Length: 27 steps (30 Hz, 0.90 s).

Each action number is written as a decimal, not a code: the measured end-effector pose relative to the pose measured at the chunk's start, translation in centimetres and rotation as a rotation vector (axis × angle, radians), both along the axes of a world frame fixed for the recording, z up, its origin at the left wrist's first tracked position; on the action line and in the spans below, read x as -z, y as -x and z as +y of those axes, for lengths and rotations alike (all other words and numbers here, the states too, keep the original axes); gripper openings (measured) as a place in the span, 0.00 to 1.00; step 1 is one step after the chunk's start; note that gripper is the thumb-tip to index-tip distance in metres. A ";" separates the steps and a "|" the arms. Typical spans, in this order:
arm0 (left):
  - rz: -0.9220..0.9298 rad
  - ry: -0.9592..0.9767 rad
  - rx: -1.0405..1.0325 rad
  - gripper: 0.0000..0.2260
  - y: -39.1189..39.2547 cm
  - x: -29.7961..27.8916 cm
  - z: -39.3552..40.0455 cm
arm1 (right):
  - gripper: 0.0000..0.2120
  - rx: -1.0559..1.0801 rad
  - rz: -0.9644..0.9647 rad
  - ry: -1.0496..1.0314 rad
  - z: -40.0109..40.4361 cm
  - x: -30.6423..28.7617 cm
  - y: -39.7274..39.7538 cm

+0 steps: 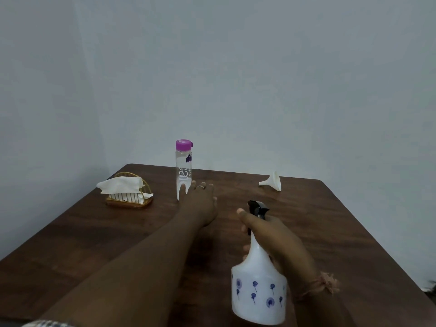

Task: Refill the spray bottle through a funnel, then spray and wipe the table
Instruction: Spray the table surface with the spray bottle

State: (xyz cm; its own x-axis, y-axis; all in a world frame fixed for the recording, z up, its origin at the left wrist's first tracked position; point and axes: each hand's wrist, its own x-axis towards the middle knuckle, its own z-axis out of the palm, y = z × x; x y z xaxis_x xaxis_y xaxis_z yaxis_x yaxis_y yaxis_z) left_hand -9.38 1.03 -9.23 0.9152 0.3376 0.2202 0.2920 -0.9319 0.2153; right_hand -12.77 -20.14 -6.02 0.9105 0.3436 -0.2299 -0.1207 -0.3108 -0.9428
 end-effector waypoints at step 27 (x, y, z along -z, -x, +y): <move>-0.145 0.033 -0.002 0.25 -1.0 -1.5 -0.5 | 0.09 0.120 -0.509 -0.288 2.0 -1.6 0.2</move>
